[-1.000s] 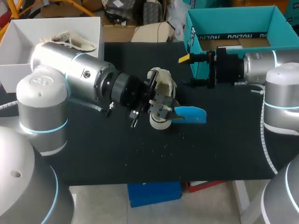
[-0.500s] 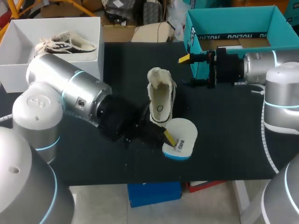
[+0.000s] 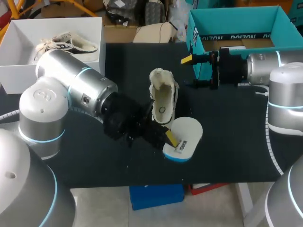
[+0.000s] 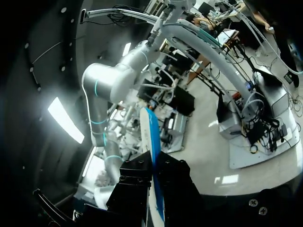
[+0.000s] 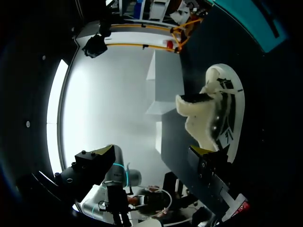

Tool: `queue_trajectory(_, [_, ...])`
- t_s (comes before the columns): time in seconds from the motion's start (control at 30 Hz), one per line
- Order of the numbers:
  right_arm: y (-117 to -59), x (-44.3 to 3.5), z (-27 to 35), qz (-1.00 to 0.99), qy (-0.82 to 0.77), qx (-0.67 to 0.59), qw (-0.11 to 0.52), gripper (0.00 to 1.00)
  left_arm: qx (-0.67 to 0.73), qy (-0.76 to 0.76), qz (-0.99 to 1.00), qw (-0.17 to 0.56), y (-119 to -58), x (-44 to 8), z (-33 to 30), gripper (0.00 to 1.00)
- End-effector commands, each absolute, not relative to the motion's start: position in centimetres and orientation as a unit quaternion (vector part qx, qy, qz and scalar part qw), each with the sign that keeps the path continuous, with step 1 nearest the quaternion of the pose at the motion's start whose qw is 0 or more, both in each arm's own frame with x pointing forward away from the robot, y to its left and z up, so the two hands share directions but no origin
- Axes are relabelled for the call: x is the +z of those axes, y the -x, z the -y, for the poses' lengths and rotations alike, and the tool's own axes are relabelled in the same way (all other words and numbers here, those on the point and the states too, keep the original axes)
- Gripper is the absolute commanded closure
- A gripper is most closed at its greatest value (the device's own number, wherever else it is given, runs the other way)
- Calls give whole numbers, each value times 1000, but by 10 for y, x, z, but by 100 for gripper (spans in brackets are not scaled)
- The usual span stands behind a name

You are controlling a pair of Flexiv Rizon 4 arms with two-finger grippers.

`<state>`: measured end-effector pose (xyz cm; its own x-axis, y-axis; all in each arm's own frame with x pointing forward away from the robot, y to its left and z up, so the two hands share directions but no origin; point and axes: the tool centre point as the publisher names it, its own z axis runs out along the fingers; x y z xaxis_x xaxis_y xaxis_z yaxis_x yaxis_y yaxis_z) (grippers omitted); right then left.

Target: Take the shoe out of the shoebox, open the shoe tongue, remove and reinsert the insole, then place the shoe into the shoebox

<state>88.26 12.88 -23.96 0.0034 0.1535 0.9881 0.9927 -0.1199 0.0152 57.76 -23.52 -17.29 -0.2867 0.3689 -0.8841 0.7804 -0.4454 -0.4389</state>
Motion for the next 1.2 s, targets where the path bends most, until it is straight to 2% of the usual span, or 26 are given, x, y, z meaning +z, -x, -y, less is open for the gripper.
queue_trajectory(0.03, [-883,-241,-130,507,565,-492,427,0,-505,-664,-473,283,-552,-170,231,100])
queue_trajectory(0.13, [-883,-241,-130,507,565,-492,427,0,-428,-671,-517,314,-553,-185,229,100])
queue_trajectory(0.23, [-883,-241,-130,507,565,-492,427,0,-400,-664,-555,302,-566,-205,228,100])
queue_trajectory(0.8, [-883,-241,-130,507,565,-492,427,0,-415,-649,-564,299,-572,-213,226,100])
queue_trajectory(0.93, [-883,-241,-130,507,565,-492,427,0,-363,-681,-492,403,-583,-221,224,100])
queue_trajectory(1.2, [-883,-241,-130,507,565,-492,427,0,-337,-670,-455,480,-617,-243,201,100])
